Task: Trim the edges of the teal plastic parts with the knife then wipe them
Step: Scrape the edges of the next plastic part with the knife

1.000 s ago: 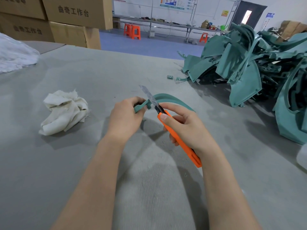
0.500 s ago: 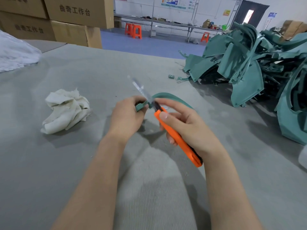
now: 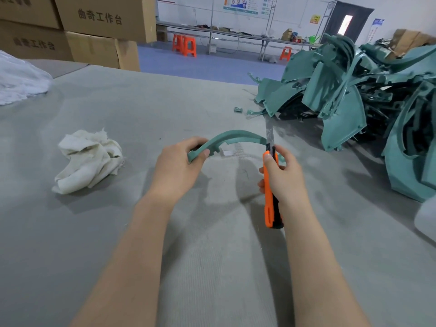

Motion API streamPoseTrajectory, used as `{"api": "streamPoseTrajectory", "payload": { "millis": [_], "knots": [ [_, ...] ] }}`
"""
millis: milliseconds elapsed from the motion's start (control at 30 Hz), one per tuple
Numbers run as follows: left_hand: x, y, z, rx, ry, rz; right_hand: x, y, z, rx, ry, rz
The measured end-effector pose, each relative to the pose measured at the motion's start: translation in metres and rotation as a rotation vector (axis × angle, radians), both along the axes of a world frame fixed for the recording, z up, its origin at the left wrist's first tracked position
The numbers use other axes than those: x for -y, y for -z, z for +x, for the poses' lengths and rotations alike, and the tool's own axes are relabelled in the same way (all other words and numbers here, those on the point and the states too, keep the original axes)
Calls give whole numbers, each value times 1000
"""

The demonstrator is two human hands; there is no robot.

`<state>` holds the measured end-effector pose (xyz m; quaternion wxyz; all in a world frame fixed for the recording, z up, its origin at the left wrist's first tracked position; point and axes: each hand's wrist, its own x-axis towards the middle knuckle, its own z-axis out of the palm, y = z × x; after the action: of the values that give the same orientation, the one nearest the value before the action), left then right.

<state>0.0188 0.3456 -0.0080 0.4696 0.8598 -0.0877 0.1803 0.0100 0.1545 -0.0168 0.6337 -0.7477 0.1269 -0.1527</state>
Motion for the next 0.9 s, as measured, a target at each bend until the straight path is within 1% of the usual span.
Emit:
{"api": "streamPoseTrajectory", "payload": {
  "millis": [133,367,733,900],
  "knots": [
    [-1,1,0,2,22,43,6,3,2,-34,15,-39],
    [-1,2,0,-17,48,80,1,3,1,-57,-72,-69],
    [-2,2,1,-21,79,59,-3,-5,-7,-86,-109,66],
    [-1,3,1,-46,75,51,-10,-10,-11,-43,-200,50]
  ]
}}
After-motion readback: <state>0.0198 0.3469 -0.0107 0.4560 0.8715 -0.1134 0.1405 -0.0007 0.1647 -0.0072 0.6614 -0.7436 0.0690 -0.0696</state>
